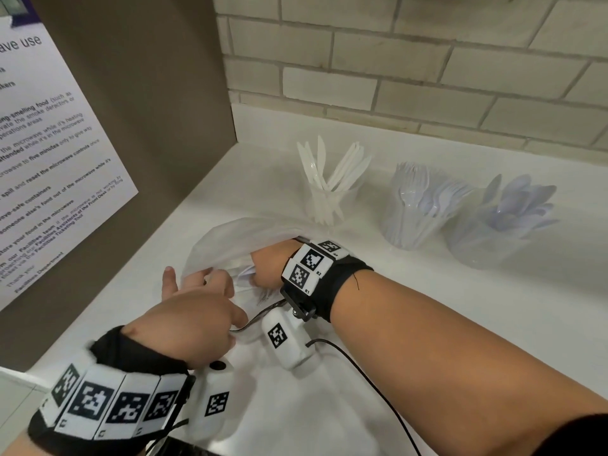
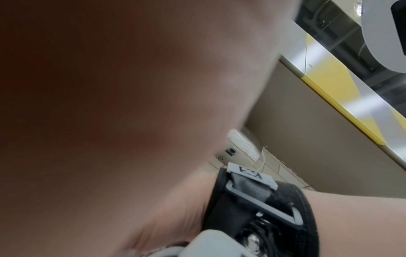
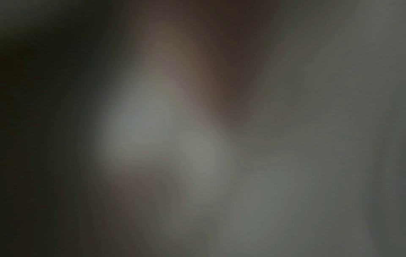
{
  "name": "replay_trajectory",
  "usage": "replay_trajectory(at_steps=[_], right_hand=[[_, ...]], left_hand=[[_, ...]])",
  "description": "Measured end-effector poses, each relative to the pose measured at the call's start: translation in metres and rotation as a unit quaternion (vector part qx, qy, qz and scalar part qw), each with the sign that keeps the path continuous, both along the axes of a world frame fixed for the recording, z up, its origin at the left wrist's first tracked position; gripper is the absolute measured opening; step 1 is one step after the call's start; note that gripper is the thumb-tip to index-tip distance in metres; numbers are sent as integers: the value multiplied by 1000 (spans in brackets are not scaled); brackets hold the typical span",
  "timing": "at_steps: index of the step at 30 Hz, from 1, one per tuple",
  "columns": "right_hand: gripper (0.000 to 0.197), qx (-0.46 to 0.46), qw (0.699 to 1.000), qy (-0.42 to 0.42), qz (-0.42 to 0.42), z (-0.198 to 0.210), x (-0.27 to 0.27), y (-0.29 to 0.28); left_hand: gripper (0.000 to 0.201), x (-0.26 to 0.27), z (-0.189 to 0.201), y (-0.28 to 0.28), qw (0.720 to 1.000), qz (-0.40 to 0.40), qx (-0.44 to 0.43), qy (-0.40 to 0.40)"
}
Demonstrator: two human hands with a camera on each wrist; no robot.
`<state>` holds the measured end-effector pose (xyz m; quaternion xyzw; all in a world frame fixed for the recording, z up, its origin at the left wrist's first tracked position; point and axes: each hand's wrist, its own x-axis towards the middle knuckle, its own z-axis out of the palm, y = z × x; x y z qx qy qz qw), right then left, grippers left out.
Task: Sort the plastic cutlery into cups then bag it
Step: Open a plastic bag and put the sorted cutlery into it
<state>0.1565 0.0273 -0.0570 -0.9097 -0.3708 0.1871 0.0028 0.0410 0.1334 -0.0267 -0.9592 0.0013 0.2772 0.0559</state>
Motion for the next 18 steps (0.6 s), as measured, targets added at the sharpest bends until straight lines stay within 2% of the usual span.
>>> replay_trajectory(at_steps=[2,3,5,6,9,12,18], right_hand=[[24,-19,1000,11,15,4,1,3],[26,-28,999,22,23,5,1,5],[47,-41,998,20,45,6,1,6],[50,-34,998,7,50,4,1,6],[40,-4,999,-5,44,-2,-2,6],[45,3,1000,19,19,-6,-4,6],[47,5,998,55,14,4,-6,3]], left_hand=[[34,1,-1,0,1000,-1,8,11],[36,2,-1,0,1000,1,11,12],[38,4,0,2,1000,13,9,5],[38,5,1,4,1000,21,4,1],[37,6,8,14,998,53,-33,-10],[33,10,15,27,994,71,-76,-21],[31,19,16,48,990,85,-105,-39]])
